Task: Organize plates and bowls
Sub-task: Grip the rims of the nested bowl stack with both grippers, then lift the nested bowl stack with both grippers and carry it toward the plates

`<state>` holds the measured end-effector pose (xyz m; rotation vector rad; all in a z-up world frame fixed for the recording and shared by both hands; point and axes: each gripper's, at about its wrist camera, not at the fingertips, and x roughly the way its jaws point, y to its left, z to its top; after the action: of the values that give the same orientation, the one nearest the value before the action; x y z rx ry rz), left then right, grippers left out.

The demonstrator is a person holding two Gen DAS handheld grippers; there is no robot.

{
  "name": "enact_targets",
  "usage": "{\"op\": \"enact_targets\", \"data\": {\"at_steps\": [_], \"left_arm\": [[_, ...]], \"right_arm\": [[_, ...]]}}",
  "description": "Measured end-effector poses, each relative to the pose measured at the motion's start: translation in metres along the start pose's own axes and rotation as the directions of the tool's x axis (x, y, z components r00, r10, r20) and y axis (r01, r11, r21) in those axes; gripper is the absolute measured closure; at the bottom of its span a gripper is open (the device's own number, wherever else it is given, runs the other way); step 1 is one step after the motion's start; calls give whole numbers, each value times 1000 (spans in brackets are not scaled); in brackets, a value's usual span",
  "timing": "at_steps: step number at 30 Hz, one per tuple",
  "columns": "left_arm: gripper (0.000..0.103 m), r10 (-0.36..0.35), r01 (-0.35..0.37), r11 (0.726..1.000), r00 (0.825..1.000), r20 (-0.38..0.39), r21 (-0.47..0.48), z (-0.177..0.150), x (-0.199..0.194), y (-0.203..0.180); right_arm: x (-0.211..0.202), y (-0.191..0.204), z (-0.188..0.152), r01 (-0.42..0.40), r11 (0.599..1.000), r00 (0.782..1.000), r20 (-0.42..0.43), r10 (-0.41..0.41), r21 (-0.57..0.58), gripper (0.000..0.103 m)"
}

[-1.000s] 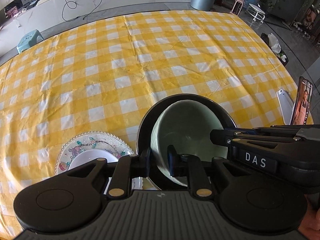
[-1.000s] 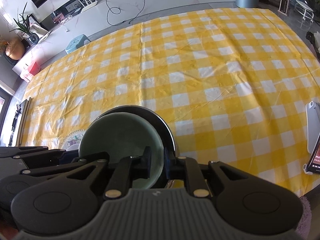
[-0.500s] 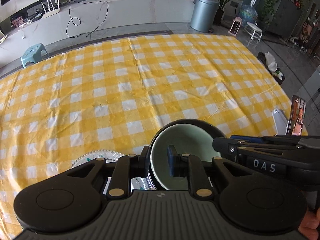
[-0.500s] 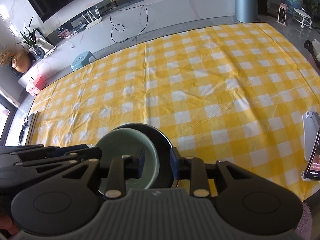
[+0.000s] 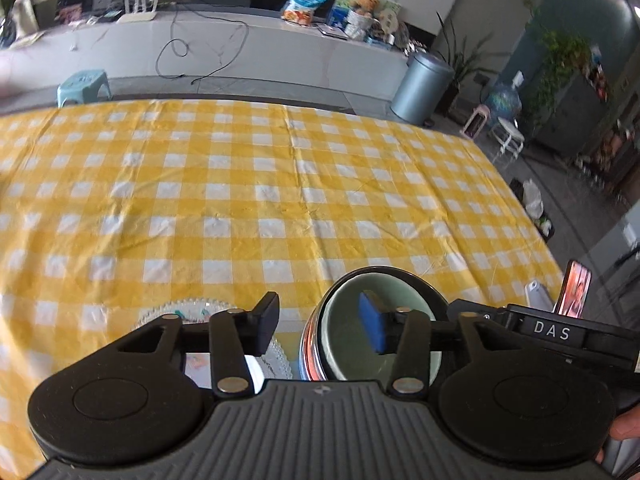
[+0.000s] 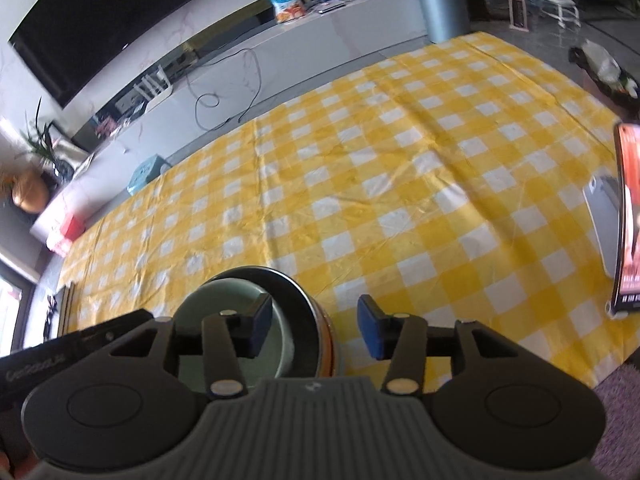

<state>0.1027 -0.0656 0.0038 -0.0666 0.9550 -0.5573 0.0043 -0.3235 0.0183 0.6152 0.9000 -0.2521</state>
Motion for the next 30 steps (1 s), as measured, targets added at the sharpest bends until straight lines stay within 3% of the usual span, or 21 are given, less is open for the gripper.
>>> {"op": "enact_targets", "data": {"at_steps": [3,8,11,16,22,26,30], "left_arm": [[38,-32,33,996,999,15,-86,-10,1,13],[38,-92,99,963,995,40,-250,-26,12,32],[38,-103,111,941,994,42,-320,-35,21,40],[44,-64,62,944,998,5,-324,-38,31,41],[45,-63,55,943,998,-13,-327,-42,36,37],[45,-64,56,942,998,-13,-330,-42,35,36],[45,-78,71,937,997,-6,-341,-40,33,39]], "right_arm": [[1,-11,-6,-18,998,1000,8,17,63,46],[3,-24,-21,-25,992,999,44,19,127,43],[9,-32,-28,-64,983,998,24,61,174,42],[9,-35,-29,-72,978,997,33,67,198,41],[4,-25,-25,-93,983,995,50,86,160,41],[10,-9,-26,6,997,1000,16,-7,81,41],[8,2,-29,78,997,996,36,-77,-5,40]]}}
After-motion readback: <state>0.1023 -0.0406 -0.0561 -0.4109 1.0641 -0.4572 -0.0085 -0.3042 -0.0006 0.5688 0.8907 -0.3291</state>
